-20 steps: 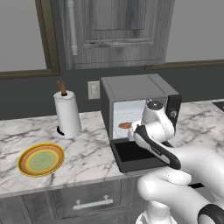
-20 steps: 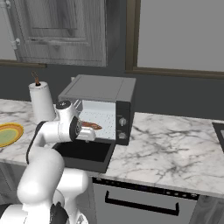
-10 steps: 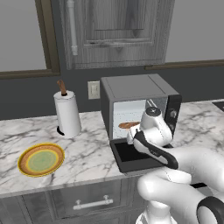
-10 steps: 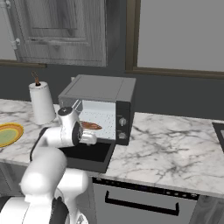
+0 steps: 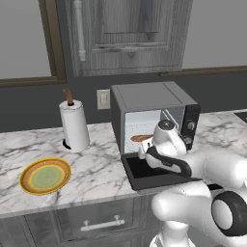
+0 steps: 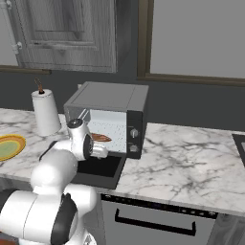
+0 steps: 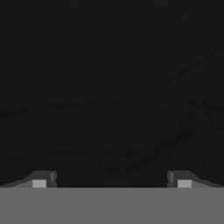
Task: Pull the toaster oven rack outwards. Pick up the baguette from the plate and place it on the toaster oven rack. Close the toaster oven door fully and set the temperature to the lowest setting.
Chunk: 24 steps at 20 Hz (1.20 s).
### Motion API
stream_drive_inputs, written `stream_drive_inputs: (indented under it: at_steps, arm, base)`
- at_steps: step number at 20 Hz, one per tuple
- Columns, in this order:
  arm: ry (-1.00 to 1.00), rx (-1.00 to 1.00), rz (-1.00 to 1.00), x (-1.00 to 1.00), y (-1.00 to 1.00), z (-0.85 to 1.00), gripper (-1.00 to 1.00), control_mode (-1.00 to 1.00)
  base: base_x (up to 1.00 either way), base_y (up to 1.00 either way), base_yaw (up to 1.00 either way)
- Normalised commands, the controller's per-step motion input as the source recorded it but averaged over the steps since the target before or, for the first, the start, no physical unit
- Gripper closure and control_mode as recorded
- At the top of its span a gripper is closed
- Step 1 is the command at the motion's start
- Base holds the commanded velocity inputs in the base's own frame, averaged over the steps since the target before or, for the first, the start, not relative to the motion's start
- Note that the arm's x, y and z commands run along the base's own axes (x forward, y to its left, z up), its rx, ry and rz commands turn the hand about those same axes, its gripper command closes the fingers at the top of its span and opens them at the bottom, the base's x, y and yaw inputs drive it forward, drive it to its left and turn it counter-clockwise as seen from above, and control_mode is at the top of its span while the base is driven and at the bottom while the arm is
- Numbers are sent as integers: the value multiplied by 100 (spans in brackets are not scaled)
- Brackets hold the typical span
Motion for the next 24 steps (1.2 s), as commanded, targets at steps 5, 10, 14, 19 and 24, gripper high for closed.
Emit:
stream_drive_inputs:
  at_steps: [5,10,14,19,24]
  arm:
    - [0,0,0,25,0,-18,-100,-100]
    - [0,0,0,26,0,-13,-100,-100]
    - [0,0,0,29,0,-2,-100,-100]
    - [-5,4,0,36,0,0,-100,-100]
    - [-7,5,0,41,0,0,-100,-100]
  base:
    - [0,0,0]
    - [0,0,0]
    - [0,0,0]
    - [0,0,0]
    - [0,0,0]
